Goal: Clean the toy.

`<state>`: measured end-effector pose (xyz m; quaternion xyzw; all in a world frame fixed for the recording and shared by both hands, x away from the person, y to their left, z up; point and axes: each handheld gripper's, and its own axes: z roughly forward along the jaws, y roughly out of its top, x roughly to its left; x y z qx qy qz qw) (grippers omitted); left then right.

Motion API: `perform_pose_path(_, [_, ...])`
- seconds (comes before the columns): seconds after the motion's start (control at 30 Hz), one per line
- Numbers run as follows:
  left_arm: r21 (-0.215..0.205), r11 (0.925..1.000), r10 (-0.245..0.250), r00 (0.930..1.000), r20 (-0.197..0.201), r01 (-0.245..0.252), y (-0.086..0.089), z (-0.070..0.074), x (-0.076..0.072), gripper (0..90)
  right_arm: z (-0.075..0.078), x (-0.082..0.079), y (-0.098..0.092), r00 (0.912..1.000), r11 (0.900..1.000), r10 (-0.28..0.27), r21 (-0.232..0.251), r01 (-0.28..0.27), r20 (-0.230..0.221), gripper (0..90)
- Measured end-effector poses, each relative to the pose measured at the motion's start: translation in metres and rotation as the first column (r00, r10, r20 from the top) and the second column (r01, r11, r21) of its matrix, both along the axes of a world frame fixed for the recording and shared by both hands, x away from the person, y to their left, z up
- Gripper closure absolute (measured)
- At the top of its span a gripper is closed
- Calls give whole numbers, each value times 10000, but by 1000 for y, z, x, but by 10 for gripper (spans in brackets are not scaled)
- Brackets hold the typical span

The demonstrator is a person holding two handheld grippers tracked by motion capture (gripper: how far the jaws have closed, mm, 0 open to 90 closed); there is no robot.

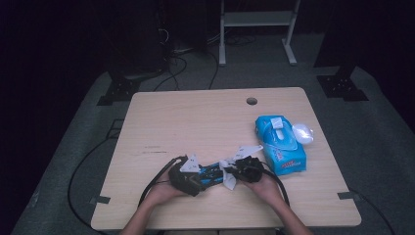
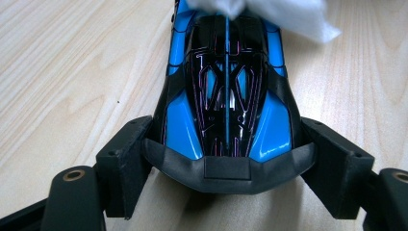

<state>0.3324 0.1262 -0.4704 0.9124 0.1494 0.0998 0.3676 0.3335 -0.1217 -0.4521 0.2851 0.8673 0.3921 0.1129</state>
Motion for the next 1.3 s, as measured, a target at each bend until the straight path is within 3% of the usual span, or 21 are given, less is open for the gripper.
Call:
perform_pose_path(0.1, [-42,10000,8,10000,15,-8,-1,0,0,243,-2,3,-10,9990,9992,-386,-100,384,-216,849])
perform_pose_path(0.2, [-33,10000,-22,10000,24,22,0,-1,1,244,-1,-4,-3,9992,9992,184,354,-171,-369,848])
perform_pose_path(0.27, [-8,10000,-31,10000,35,31,0,0,1,244,-1,-7,0,9994,9994,284,224,-280,-173,848])
perform_pose_path(0.33, [-53,10000,8,10000,47,-7,-1,-1,0,244,-3,-2,-8,9980,9988,99,489,-68,-622,849])
perform_pose_path(0.47, [-80,10000,-6,10000,54,7,-3,-1,1,244,-2,3,-24,9965,9983,-461,322,485,-703,849])
perform_pose_path(0.57, [-78,10000,-45,10000,-1,45,-3,-1,2,244,-2,4,-22,9964,9982,-455,354,481,-722,849])
perform_pose_path(0.6, [-76,10000,-50,10000,29,50,-4,-1,2,244,1,9,-13,9959,9958,-375,804,441,-823,850])
perform_pose_path(0.63, [-48,10000,-43,10000,38,43,-5,-1,2,244,1,11,-8,9961,9955,-342,852,412,-815,850])
perform_pose_path(0.73, [-44,10000,-46,10000,30,46,-2,-1,1,244,1,20,4,9968,9971,-215,717,271,-770,850])
perform_pose_path(0.8, [-27,10000,-70,10000,33,70,-1,-1,1,244,0,22,-1,9975,9984,-553,123,559,-430,850])
perform_pose_path(0.83, [-27,10000,-70,10000,33,70,-1,-1,1,244,0,22,-1,9975,9984,-553,123,559,-430,850])
perform_pose_path(0.9, [-36,9999,-98,9999,41,98,-2,-1,1,244,-6,23,-18,9919,9933,-1074,349,1099,-676,850])
perform_pose_path(0.97, [-42,9999,-102,9999,57,102,-3,-1,1,244,-3,21,-11,9947,9954,-934,153,942,-432,850])
perform_pose_path(1.1, [19,10000,-95,9999,93,95,-3,-1,1,244,1,27,11,9979,9984,-507,236,517,-403,850])
perform_pose_path(1.2, [0,9999,-123,9999,2,123,-3,-1,2,244,-2,30,4,9972,9978,-539,346,557,-517,852])
perform_pose_path(1.23, [-60,9999,-107,9999,5,107,-3,-1,2,244,-4,28,-9,9948,9958,-881,185,891,-511,852])
perform_pose_path(1.3, [-105,9999,-128,9999,56,129,-3,-2,2,244,-4,27,-13,9940,9949,-996,82,1001,-445,852])
